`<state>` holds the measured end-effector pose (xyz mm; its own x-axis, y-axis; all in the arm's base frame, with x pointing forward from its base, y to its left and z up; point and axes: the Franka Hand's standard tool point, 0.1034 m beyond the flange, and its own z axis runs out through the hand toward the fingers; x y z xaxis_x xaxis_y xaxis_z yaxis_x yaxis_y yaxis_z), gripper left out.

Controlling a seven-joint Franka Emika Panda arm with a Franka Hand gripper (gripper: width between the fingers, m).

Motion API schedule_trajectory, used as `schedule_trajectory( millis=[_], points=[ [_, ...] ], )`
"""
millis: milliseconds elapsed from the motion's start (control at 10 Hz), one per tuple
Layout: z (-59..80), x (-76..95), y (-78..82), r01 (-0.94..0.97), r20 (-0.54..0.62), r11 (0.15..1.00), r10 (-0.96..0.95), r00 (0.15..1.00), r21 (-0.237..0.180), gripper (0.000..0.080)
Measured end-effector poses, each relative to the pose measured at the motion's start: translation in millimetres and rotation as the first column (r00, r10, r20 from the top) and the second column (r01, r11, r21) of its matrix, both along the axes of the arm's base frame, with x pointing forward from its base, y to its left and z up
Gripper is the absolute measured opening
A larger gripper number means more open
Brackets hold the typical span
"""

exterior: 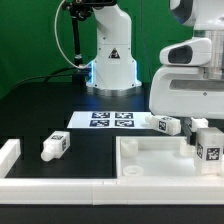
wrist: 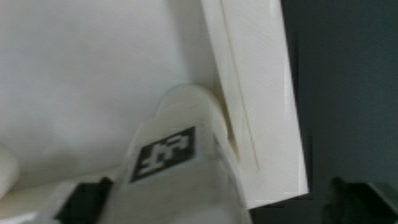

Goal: Assemble one leg

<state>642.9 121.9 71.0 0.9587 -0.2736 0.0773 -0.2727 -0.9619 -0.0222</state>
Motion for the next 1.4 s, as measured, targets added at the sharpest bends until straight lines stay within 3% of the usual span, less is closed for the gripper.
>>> schedule_trajectory(
  millis=[100,200,500,700,800,1000,1100,1300,1400],
  points=[
    [0.3,0.6,-2.6,0.038,0.001,0.999,-0.038,0.999,0.001,0.0434],
    [-0.2,0.4,-4.8,0.141,-0.001,0.990,-0.141,0.990,0.007,0.0288],
    [1.3,1.1,-7.0,0.491,-0.007,0.871,-0.491,0.871,0.029,0.0288],
    [-1.6,1.6,-8.9,0.755,-0.040,0.654,-0.754,0.656,0.053,0.0288],
    [-2.0,1.2,-9.4,0.860,-0.085,0.505,-0.856,0.510,0.074,0.0288],
    [-2.1,1.5,-9.3,0.969,-0.137,0.232,-0.961,0.242,0.082,0.0288],
    [-2.0,1.4,-8.6,0.986,-0.142,0.148,-0.977,0.158,0.077,0.0288],
    [-2.1,1.4,-8.9,0.989,-0.141,0.127,-0.980,0.137,0.078,0.0293],
    [-2.3,1.2,-8.6,0.976,-0.133,0.204,-0.968,0.213,0.082,0.0293]
  ],
)
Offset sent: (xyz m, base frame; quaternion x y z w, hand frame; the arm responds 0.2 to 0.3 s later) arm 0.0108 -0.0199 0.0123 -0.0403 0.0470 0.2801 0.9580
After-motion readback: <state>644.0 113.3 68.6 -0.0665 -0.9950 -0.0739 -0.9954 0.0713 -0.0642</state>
